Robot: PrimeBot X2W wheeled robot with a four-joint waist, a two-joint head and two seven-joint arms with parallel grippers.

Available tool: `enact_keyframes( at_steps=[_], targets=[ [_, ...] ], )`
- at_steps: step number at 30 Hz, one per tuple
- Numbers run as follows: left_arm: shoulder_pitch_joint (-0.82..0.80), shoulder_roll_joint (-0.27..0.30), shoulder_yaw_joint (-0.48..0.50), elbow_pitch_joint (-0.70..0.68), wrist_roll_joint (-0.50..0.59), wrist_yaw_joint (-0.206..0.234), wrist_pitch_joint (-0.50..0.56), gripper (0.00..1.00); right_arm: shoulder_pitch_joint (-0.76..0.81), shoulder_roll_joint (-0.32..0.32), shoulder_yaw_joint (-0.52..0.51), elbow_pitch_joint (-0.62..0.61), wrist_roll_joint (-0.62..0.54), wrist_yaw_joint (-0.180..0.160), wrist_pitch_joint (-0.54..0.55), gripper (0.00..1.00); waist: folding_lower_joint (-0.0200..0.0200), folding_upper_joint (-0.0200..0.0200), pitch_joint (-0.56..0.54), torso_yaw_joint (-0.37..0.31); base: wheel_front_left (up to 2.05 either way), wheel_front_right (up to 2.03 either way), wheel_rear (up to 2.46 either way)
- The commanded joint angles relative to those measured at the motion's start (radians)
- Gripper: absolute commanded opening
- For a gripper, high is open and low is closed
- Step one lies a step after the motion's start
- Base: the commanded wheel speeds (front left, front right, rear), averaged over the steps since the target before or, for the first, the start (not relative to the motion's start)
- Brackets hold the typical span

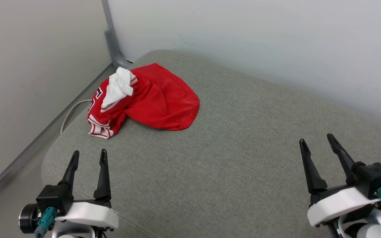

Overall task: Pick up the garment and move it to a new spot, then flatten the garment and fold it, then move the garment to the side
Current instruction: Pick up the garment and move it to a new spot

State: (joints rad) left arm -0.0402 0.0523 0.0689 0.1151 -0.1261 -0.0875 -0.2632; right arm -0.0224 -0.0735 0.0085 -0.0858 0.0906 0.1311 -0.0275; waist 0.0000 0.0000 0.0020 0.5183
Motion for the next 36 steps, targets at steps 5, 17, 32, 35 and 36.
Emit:
enact_keyframes(
  at_steps=[5,17,32,35,36],
  targets=[
    [-0.026,-0.001,0.017,-0.005,-0.012,-0.001,-0.002,1.00,-0.016,-0.012,-0.007,-0.004,0.009,-0.001,0.001,1.00,0.0000,0.0000,0.016,-0.010,0.00,0.00,0.00],
    [-0.308,0.078,0.061,0.123,-0.123,-0.028,0.061,1.00,-0.114,-0.050,-0.002,-0.059,-0.003,-0.001,0.033,1.00,0.0000,0.0000,0.206,-0.099,0.00,0.00,0.00],
    [-0.681,0.328,0.018,0.386,-0.314,-0.043,0.483,1.00,-0.222,-0.076,0.011,-0.087,-0.006,-0.001,0.029,1.00,0.0000,0.0000,0.432,-0.235,0.00,0.00,0.00],
    [-0.728,0.377,-0.010,0.428,-0.363,-0.043,0.589,1.00,-0.238,-0.077,0.009,-0.092,-0.008,-0.001,0.029,1.00,0.0000,0.0000,0.469,-0.252,0.00,0.00,0.00],
    [-0.728,0.377,-0.010,0.428,-0.363,-0.043,0.589,1.00,-0.238,-0.077,0.009,-0.092,-0.008,-0.001,0.029,1.00,0.0000,0.0000,0.469,-0.252,0.00,0.00,0.00]
  ],
)
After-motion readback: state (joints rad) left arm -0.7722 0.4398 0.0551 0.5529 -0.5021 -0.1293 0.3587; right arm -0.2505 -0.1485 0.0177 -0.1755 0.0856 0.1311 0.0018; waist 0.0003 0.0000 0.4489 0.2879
